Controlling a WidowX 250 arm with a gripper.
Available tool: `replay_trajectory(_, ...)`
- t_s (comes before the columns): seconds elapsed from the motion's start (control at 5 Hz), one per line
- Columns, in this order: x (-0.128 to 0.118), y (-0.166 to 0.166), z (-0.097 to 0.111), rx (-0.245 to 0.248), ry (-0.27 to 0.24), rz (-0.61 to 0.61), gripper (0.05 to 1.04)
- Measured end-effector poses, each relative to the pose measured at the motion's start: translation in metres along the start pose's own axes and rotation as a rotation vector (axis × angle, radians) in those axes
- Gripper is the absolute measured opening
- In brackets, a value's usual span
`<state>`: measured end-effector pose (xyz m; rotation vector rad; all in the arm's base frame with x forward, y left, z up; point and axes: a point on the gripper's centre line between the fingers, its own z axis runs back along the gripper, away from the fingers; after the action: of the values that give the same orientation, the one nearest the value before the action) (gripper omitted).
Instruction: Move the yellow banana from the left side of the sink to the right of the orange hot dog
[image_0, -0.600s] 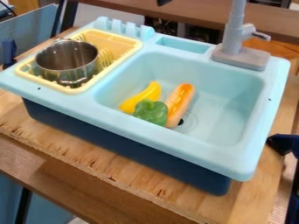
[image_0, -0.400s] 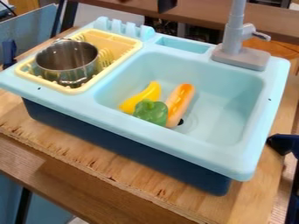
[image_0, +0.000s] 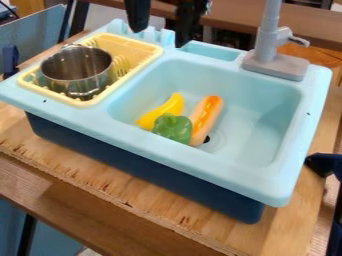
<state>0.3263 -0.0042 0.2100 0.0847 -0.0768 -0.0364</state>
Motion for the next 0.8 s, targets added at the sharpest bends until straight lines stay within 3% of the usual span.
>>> replay_trajectory(0.2,0.001,-0.010,-0.019,0.087,0.017,-0.022,1.001)
replay_trajectory(0.4,0.007,-0.015,-0.046,0.144,0.073,-0.041,1.001)
replay_trajectory(0.8,0.012,-0.005,-0.059,0.117,0.063,0.031,1.001)
